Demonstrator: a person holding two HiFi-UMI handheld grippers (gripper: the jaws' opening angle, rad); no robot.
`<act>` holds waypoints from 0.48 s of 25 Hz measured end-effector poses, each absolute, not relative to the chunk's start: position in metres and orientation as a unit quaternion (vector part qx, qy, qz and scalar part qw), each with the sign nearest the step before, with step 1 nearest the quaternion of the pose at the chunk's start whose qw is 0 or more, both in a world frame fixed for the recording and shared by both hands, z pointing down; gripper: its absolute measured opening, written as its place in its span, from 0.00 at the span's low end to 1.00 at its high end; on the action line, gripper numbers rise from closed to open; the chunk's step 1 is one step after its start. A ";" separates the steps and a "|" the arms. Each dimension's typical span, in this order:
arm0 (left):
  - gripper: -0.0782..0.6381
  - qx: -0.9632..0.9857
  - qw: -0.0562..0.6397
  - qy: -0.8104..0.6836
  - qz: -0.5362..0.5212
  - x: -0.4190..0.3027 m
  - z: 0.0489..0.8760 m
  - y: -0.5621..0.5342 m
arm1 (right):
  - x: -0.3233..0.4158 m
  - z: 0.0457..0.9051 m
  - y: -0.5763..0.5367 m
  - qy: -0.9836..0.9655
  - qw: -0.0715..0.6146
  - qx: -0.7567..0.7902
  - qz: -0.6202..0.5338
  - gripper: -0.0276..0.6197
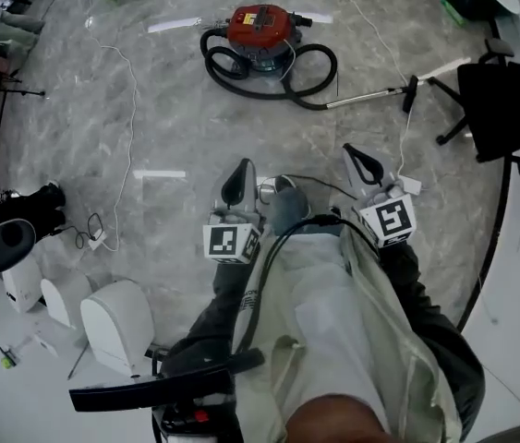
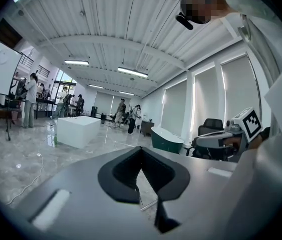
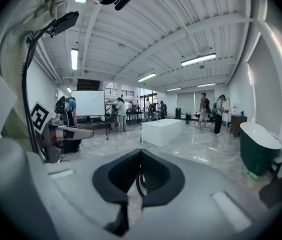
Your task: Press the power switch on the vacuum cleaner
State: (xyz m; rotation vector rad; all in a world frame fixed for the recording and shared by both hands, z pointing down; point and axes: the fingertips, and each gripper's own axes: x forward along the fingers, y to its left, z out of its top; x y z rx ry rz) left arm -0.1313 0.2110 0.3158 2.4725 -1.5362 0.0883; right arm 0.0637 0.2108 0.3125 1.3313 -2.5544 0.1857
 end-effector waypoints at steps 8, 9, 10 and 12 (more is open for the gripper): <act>0.11 0.855 0.108 -0.506 0.037 -0.041 0.303 0.289 | 0.130 0.307 0.303 -0.871 0.117 0.468 0.091 0.04; 0.11 0.855 0.111 -0.505 0.039 -0.034 0.304 0.302 | 0.139 0.313 0.315 -0.871 0.117 0.468 0.095 0.04; 0.11 0.855 0.114 -0.504 0.043 -0.029 0.307 0.313 | 0.148 0.319 0.324 -0.869 0.117 0.470 0.097 0.04; 0.11 0.854 0.119 -0.503 0.054 -0.024 0.312 0.330 | 0.162 0.328 0.339 -0.864 0.121 0.479 0.098 0.04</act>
